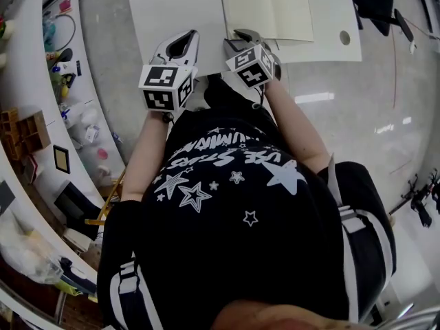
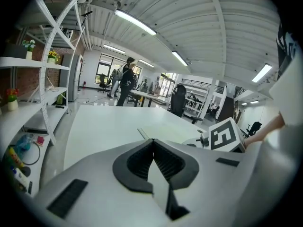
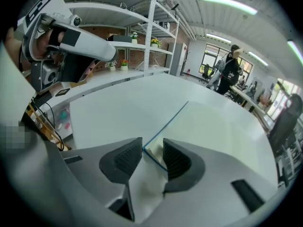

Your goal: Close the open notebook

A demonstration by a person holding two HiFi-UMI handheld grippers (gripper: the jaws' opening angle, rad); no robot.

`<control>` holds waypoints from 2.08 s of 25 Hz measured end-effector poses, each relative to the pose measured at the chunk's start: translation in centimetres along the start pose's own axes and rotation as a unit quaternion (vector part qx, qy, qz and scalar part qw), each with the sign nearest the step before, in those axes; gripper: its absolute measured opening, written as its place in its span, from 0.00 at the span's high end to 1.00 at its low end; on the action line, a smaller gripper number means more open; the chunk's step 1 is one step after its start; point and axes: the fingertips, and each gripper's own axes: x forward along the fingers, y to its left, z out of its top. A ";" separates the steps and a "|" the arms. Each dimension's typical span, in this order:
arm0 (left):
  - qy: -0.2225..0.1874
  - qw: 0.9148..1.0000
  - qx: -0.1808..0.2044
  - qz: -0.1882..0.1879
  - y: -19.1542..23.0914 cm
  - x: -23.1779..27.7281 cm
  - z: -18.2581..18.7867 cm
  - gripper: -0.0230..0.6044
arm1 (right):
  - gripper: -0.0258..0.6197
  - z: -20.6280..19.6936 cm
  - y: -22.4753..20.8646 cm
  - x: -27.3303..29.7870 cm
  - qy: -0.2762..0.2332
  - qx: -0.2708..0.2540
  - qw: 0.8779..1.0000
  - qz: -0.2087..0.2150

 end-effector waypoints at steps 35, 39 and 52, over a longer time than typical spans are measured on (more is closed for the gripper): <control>0.004 0.998 0.010 -0.059 -5.0 -3.1 -2.5 0.94 | 0.93 2.9 -6.1 -11.2 -0.112 0.067 0.986 -0.106; 0.024 0.998 0.019 -0.055 -6.4 -1.0 -3.8 0.94 | 0.93 1.8 -9.1 -14.0 -0.139 0.078 0.980 -0.123; 0.021 0.999 -0.025 0.013 -8.1 6.2 -4.3 0.94 | 0.93 -8.2 -20.2 -15.6 -0.118 0.150 0.976 -0.105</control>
